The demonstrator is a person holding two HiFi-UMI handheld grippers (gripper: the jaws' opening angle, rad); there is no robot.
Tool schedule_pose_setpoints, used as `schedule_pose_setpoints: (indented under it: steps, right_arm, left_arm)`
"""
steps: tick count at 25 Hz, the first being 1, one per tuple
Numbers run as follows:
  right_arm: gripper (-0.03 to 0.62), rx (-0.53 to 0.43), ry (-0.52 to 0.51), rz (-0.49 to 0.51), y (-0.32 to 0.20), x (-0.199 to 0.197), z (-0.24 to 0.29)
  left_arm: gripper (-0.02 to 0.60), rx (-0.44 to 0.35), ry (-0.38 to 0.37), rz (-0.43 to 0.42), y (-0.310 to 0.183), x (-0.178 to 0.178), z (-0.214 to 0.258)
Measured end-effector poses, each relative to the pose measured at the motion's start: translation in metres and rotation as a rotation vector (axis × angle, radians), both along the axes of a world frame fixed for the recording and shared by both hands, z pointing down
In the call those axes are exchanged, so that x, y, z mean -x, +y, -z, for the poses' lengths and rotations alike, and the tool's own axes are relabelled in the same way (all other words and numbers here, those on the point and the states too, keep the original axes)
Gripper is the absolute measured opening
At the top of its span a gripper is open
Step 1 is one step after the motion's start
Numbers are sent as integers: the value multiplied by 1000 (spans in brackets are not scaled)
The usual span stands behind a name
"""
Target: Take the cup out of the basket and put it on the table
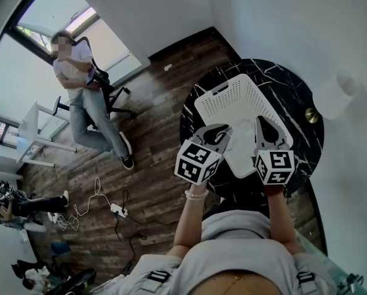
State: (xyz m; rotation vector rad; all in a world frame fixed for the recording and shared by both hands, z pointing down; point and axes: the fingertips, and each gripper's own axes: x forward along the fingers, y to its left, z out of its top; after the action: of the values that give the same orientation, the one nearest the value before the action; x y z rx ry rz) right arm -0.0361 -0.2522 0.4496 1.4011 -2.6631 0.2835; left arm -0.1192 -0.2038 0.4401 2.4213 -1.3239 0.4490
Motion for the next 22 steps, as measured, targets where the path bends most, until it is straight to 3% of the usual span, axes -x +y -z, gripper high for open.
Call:
schedule_pose_setpoints:
  steps: [22]
  right_arm:
    - [9, -10, 14, 29, 5, 0, 3]
  left_arm:
    - [35, 2, -4, -3, 5, -6, 2]
